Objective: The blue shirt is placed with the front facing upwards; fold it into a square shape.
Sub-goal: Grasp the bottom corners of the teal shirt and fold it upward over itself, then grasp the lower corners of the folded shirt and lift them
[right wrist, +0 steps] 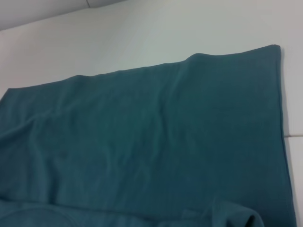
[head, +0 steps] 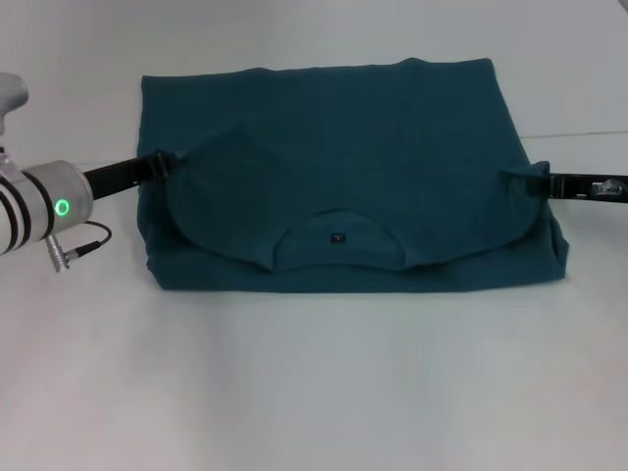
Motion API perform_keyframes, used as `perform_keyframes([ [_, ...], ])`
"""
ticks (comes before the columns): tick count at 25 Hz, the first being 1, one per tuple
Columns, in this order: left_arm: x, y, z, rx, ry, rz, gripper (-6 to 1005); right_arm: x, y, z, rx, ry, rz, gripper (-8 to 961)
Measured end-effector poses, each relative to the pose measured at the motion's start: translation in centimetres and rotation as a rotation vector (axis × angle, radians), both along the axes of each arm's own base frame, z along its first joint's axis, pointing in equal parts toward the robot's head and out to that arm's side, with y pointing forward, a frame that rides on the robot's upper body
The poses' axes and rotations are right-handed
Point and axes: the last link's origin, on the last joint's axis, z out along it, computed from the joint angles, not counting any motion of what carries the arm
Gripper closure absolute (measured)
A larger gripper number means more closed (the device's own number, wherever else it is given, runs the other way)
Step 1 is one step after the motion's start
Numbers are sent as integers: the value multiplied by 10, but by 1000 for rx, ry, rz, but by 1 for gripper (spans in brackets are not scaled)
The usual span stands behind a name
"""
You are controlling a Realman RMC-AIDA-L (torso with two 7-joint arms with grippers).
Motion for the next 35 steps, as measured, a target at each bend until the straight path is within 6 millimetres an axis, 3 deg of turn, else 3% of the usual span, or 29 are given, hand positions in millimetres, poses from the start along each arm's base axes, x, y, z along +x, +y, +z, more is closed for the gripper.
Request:
perform_keyframes([
  [9, 4, -4, -10, -19, 20, -32, 894, -2, 2, -1, 11, -23, 7, 829],
  [14, 2, 0, 4, 32, 12, -26, 867, -4, 7, 10, 45, -39, 25, 733],
  [16, 2, 0, 7, 43, 8, -26, 737, -4, 9, 16, 66, -46, 28, 691],
  [18, -2, -2, 25, 94, -28, -36, 607, -5, 10, 22, 80, -49, 32, 649],
  [21, -5, -8, 37, 112, -61, -62, 503, -5, 9, 30, 93, -37, 31, 586],
  [24, -9, -19, 47, 116, -102, -90, 399, -3, 2, 35, 87, -8, 33, 326],
  [30, -20, -43, 54, 73, -136, -140, 277, 6, -32, 37, 53, 68, 50, 298],
  [35, -27, -53, 48, 42, -110, -152, 176, 20, -61, 31, -2, 110, 26, 297],
])
